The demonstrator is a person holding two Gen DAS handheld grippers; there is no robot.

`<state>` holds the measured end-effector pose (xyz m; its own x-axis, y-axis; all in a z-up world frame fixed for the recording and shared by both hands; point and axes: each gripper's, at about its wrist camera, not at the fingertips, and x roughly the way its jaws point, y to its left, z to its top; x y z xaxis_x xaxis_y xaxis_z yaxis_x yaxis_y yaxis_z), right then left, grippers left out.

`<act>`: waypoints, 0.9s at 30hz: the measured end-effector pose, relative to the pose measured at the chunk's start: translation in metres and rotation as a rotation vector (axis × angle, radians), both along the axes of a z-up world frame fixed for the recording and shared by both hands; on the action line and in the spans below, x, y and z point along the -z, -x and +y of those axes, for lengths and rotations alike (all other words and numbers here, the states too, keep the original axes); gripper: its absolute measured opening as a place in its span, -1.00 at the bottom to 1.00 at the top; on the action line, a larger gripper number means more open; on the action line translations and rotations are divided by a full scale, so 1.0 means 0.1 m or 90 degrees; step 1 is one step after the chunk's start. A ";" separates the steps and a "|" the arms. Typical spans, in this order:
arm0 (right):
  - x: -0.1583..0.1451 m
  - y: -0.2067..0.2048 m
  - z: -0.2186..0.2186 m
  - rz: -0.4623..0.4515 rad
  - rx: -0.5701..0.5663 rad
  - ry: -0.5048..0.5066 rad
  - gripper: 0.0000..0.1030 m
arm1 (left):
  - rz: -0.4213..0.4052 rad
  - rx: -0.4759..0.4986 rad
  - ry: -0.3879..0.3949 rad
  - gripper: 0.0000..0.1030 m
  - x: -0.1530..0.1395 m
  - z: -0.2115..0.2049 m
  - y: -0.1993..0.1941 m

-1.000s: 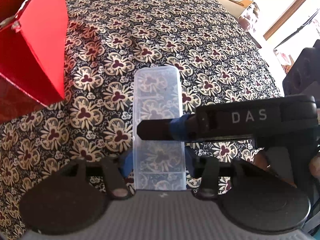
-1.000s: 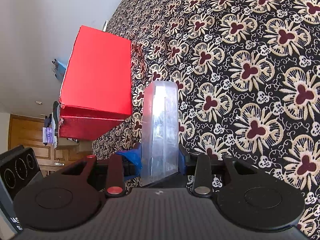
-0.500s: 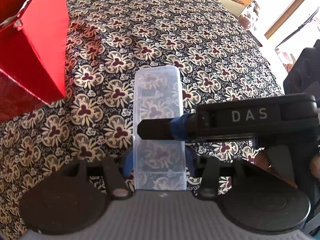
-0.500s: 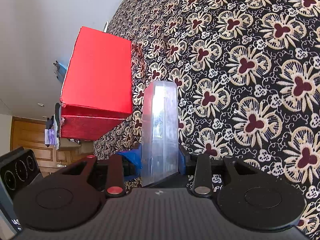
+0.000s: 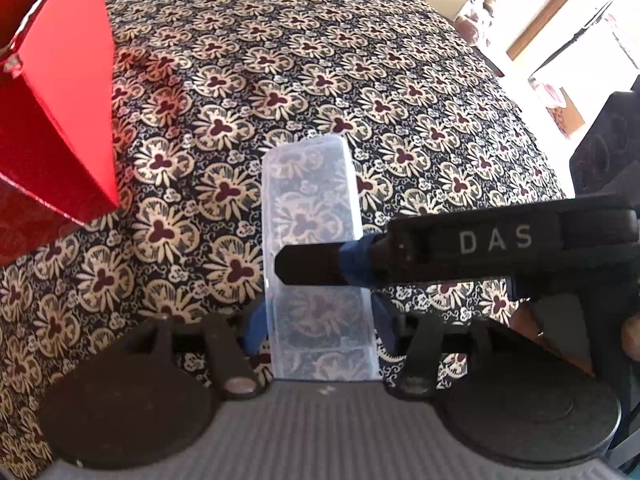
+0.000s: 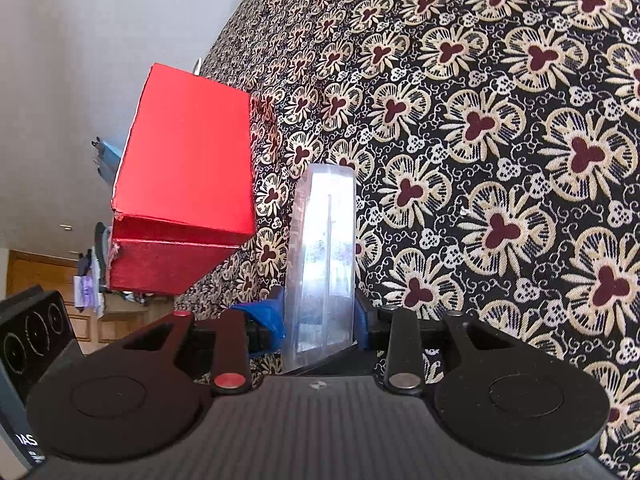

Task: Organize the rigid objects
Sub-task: 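Hold the clear container upright with the left gripper above the bedspread, then carry the clear container over the red box with the left gripper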

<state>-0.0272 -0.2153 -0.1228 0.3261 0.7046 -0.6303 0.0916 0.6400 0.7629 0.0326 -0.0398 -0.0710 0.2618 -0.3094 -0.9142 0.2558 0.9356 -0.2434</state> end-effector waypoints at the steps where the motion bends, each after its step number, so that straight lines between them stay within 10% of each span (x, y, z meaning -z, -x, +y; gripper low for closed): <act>1: 0.00 0.01 0.02 0.001 0.006 0.000 -0.66 | 0.000 0.007 -0.002 0.01 0.00 0.01 0.00; 27: -0.36 0.19 0.99 -0.036 0.079 0.017 -0.65 | -0.046 0.102 0.008 -0.01 -0.31 0.56 0.21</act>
<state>-0.0466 -0.1160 -0.0870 0.4448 0.6396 -0.6269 0.1283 0.6472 0.7514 0.0113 0.0164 -0.0396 0.2738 -0.3633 -0.8905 0.4181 0.8788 -0.2299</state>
